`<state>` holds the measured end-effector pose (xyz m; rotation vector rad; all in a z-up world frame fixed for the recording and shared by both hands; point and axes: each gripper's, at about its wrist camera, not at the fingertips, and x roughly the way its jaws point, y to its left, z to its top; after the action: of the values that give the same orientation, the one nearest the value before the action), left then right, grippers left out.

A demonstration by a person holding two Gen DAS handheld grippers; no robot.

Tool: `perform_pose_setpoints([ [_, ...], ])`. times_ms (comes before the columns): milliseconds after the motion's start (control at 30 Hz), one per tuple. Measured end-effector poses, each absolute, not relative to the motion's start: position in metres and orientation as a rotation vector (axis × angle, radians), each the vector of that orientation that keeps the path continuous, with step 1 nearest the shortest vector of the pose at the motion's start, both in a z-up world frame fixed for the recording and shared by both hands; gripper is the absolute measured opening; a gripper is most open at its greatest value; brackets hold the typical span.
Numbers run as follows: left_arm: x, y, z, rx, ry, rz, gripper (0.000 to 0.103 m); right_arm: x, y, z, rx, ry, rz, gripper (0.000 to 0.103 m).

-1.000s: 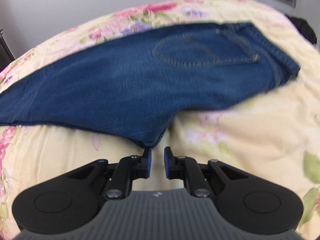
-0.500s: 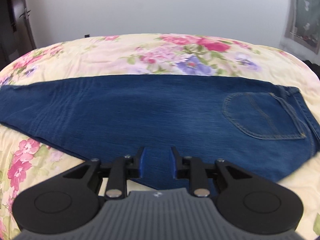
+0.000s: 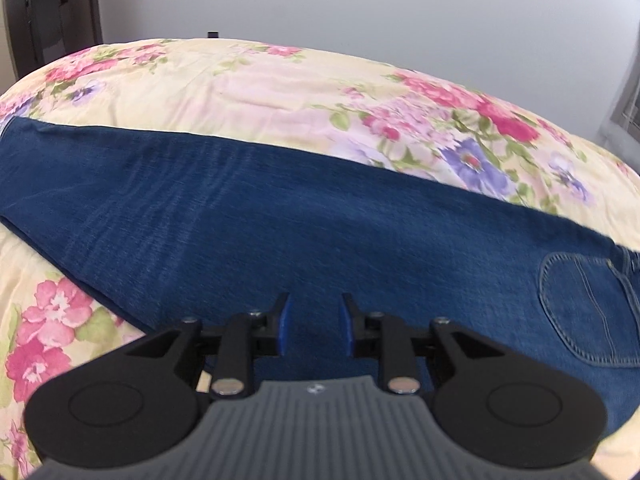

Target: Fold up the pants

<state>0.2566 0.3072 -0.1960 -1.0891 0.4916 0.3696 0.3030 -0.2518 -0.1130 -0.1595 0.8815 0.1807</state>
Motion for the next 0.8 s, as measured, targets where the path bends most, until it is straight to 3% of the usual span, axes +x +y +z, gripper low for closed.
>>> perform_pose_setpoints([
  [133, 0.264, 0.305, -0.195, -1.041, 0.499, 0.375, 0.024, 0.324, -0.231, -0.109, -0.21, 0.876, 0.21, 0.021],
  [233, 0.265, 0.299, -0.187, -0.996, 0.504, 0.392, 0.015, 0.342, -0.221, -0.107, -0.221, 0.876, 0.234, 0.021],
  [400, 0.269, 0.278, -0.163, -0.823, 0.479, 0.431, 0.01, 0.377, -0.212, -0.109, -0.228, 0.863, 0.227, 0.019],
  [600, 0.267, 0.28, -0.159, -0.841, 0.471, 0.42, 0.009, 0.425, -0.196, -0.124, -0.155, 0.863, 0.262, 0.005],
  [800, 0.273, 0.278, -0.16, -0.815, 0.482, 0.426, 0.009, 0.467, -0.179, -0.154, -0.145, 0.898, 0.249, 0.0],
])
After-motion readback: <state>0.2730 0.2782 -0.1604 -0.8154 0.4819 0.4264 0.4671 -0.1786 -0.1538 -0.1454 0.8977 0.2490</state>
